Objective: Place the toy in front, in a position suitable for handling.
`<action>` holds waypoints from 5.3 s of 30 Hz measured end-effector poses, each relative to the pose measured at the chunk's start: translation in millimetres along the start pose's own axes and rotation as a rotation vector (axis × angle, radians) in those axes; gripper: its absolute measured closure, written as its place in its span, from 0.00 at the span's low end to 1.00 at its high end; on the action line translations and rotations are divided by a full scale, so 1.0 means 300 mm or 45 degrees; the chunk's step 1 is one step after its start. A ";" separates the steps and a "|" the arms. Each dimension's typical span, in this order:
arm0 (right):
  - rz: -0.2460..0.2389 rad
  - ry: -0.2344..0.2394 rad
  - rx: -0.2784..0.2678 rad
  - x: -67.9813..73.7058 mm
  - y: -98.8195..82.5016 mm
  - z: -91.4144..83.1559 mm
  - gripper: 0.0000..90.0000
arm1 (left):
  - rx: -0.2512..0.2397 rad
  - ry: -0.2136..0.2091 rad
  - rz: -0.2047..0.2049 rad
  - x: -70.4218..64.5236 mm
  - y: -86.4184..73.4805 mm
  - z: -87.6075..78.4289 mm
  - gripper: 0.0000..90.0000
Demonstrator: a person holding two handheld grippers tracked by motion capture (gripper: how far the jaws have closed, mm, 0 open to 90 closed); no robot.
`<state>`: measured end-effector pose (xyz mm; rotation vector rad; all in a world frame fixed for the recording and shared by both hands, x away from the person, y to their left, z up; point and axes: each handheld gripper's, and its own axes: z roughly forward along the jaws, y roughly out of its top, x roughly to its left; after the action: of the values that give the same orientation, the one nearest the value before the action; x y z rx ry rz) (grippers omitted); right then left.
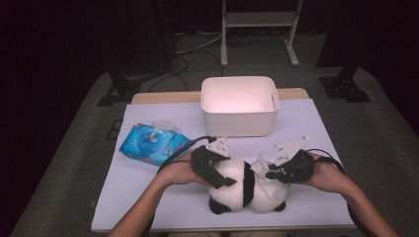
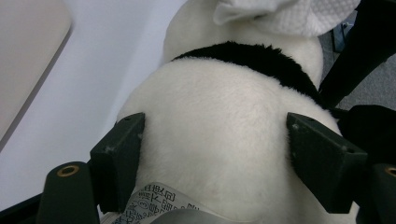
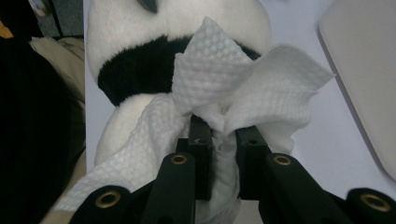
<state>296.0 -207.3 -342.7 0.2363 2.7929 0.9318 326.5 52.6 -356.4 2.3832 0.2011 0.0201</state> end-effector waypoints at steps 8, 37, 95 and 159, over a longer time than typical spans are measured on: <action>-0.081 0.012 0.024 0.014 0.048 0.019 0.78 | 0.006 -0.001 0.000 0.000 0.004 0.001 0.25; -0.064 0.020 -0.031 0.013 0.016 0.022 0.87 | -0.056 -0.046 -0.016 0.010 -0.005 -0.082 0.22; -0.064 0.083 -0.061 -0.064 0.176 0.100 0.87 | -0.057 -0.061 -0.019 0.010 -0.070 -0.050 0.44; 0.072 0.042 -0.036 -0.007 -0.067 -0.012 0.88 | 0.055 -0.099 -0.013 0.001 0.050 -0.036 0.12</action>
<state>295.4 -225.8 -351.8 0.2995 2.8145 0.9963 328.0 49.2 -338.5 2.4209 0.1784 -0.0827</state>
